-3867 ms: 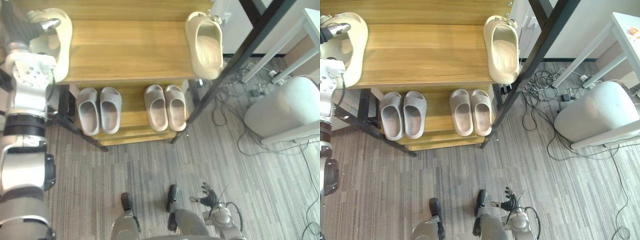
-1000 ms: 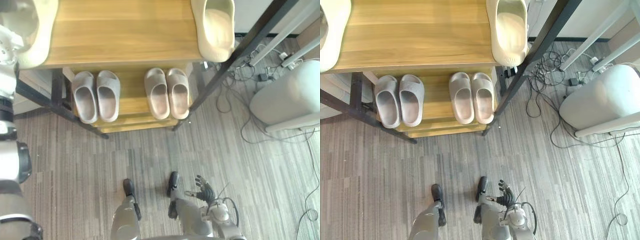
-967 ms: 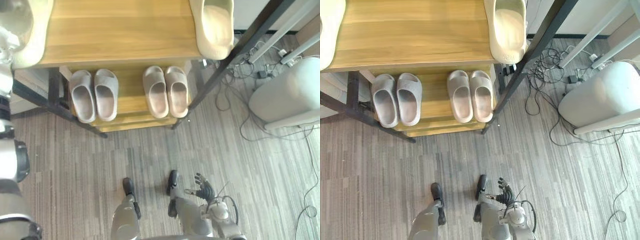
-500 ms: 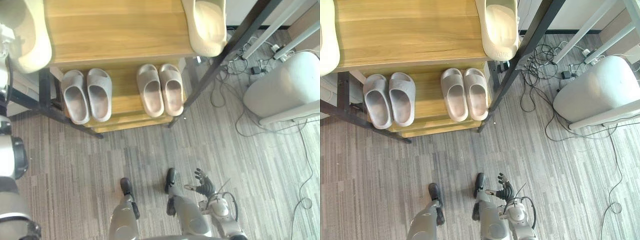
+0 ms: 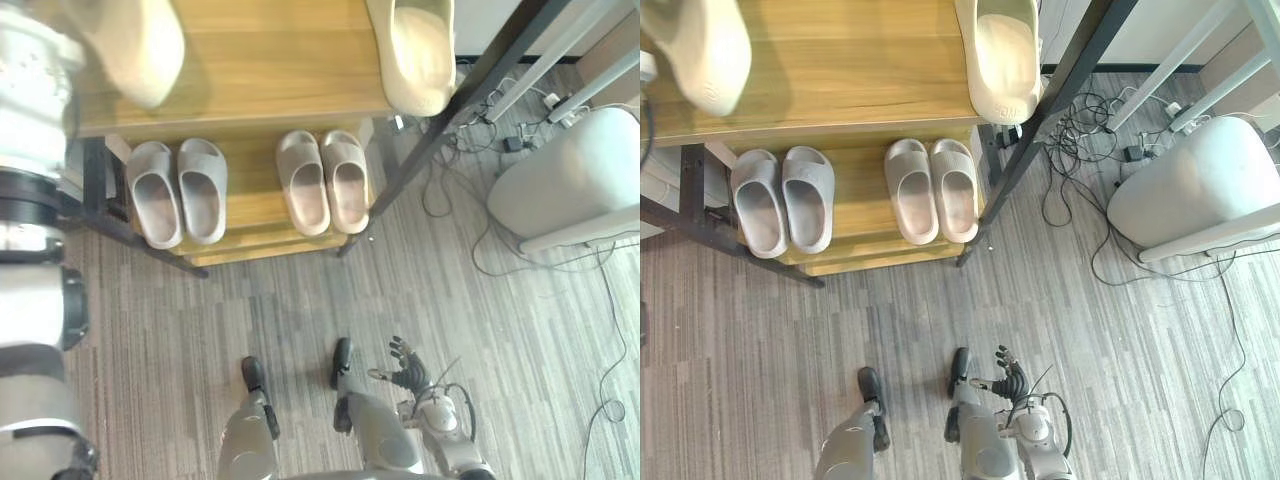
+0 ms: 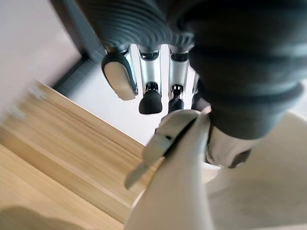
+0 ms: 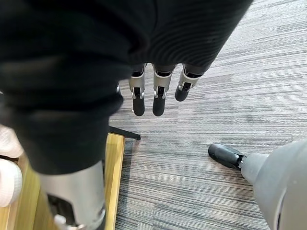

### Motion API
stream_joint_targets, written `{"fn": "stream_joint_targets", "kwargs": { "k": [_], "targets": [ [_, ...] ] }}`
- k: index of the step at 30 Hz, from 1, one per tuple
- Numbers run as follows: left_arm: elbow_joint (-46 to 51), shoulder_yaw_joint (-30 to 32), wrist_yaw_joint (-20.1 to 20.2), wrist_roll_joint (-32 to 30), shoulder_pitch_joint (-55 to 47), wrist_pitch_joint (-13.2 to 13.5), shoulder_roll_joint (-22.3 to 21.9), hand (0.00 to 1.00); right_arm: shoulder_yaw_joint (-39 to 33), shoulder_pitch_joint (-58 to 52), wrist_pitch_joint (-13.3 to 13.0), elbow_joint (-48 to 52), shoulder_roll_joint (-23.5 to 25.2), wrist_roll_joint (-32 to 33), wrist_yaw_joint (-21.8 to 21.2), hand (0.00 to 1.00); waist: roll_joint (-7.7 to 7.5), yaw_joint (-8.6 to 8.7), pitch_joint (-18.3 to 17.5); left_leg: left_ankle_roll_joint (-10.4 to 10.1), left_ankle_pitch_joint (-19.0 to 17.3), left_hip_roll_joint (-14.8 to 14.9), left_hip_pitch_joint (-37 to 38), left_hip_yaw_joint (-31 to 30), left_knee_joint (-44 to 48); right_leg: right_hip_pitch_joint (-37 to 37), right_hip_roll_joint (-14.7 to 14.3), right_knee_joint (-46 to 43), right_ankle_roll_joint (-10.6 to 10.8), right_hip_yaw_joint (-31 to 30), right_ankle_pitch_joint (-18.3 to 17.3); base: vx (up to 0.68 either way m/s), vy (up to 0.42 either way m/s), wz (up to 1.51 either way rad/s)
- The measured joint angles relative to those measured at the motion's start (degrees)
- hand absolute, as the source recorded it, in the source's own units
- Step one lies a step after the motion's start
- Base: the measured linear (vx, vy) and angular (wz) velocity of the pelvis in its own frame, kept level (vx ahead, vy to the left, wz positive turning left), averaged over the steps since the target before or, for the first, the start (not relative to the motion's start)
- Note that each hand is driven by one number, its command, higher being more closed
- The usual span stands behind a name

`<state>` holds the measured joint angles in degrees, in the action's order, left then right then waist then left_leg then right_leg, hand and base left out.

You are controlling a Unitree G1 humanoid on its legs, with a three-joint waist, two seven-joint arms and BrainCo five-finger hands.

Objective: Organize the slippers on the shoe rack

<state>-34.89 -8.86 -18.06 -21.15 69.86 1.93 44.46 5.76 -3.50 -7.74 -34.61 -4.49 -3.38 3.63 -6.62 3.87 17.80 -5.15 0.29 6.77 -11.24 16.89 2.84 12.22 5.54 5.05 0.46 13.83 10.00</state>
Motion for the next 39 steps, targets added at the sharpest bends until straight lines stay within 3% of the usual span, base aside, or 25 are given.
{"fn": "stream_joint_targets", "kwargs": {
  "k": [2,8,17,23,28,31,39],
  "targets": [
    [1.07,-0.13,-0.35,-0.01,-1.07,0.02,-2.28,1.00,0.02,-0.01,0.26,-0.10,-0.03,0.00,0.00,0.00,0.26,0.45,-0.06,0.01,0.01,-0.09,0.39,0.14,-0.18,-0.18,0.04,0.00,0.00,-0.20,0.00,-0.04,0.018,-0.04],
    [1.14,-0.43,-0.65,0.01,-1.06,-0.02,-3.74,1.00,-0.02,-0.01,0.48,-0.16,-0.28,-0.01,0.08,0.00,1.16,1.01,-0.16,0.25,0.26,-0.37,1.15,0.89,-0.82,-0.20,0.23,0.00,0.20,-0.83,0.15,-0.03,0.020,-0.06],
    [-2.13,-0.68,-0.84,-0.07,-1.05,-0.23,-5.46,1.00,-1.17,-0.21,0.47,-0.11,-0.62,0.10,1.22,0.00,4.97,2.57,-1.56,0.48,0.07,-0.92,1.40,3.03,-1.22,1.16,0.61,0.01,0.69,-3.16,0.76,-0.03,0.032,-0.11],
    [-5.00,-1.92,-0.87,-1.38,-0.63,-0.37,-5.63,1.00,-1.87,-1.93,0.46,-0.07,-0.64,1.15,1.55,0.00,5.47,4.86,-1.84,0.69,-0.46,-1.23,1.65,4.17,-0.85,1.90,0.82,0.02,0.92,-5.03,1.39,-0.05,0.039,-0.17],
    [-7.41,-2.88,-1.64,-2.93,1.59,-0.70,-5.61,1.00,-3.34,-2.94,0.46,-0.06,-0.81,1.27,2.02,0.00,6.27,5.41,-2.30,0.98,-1.65,-1.52,1.16,5.92,0.40,3.07,1.31,0.03,1.23,-6.52,1.68,-0.05,0.057,-0.19],
    [-8.63,-3.51,-1.78,-4.08,2.08,-0.74,-5.59,1.00,-3.31,-3.45,0.45,0.13,-0.79,1.26,2.00,0.00,7.54,6.15,-3.01,1.16,-2.36,-1.66,-0.16,6.16,1.54,4.16,1.54,0.02,1.58,-7.00,1.96,-0.02,0.056,-0.11],
    [-12.00,-4.16,-1.83,-5.81,6.01,-1.22,-4.22,1.00,-3.32,-4.40,-0.03,2.62,-0.49,1.25,2.15,0.00,7.79,7.08,-3.04,1.53,-6.41,-0.95,-3.25,6.15,7.80,5.82,1.54,0.02,2.21,-9.51,2.84,-0.01,0.059,-0.14]
  ]
}}
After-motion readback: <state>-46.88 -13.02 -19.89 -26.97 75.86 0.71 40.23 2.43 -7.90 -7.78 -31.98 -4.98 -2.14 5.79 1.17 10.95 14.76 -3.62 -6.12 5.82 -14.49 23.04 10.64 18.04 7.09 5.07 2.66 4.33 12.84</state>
